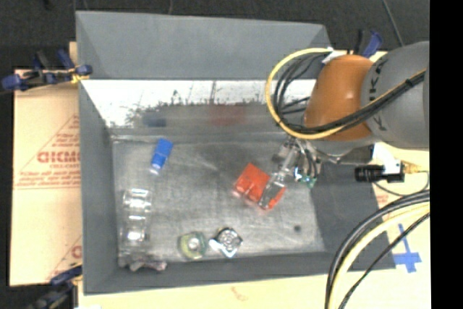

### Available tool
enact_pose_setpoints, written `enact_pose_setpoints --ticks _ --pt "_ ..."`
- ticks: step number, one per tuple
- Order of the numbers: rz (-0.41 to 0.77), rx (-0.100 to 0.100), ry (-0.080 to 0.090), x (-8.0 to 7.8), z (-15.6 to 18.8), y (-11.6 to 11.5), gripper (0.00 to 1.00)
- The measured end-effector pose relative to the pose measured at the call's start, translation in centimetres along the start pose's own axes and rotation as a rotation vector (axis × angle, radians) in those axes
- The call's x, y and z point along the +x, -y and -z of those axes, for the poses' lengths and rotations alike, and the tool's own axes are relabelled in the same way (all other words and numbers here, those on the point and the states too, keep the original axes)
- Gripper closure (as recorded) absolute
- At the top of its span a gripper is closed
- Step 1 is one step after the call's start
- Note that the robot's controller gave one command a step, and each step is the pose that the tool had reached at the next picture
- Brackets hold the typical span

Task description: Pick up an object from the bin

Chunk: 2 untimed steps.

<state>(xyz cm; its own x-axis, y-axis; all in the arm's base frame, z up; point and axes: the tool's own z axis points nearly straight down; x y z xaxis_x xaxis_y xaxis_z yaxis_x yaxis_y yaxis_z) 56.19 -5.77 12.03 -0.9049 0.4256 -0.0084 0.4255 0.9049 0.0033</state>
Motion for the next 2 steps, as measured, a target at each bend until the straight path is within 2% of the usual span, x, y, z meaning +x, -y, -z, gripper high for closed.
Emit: enact_pose_setpoints --ticks 1,2 --pt "-0.1 -0.001 0.001 1.33 -4.7 -0.1 0.0" --pt "-0.097 0.0 -0.002 1.15 -4.51 -0.14 0.0"
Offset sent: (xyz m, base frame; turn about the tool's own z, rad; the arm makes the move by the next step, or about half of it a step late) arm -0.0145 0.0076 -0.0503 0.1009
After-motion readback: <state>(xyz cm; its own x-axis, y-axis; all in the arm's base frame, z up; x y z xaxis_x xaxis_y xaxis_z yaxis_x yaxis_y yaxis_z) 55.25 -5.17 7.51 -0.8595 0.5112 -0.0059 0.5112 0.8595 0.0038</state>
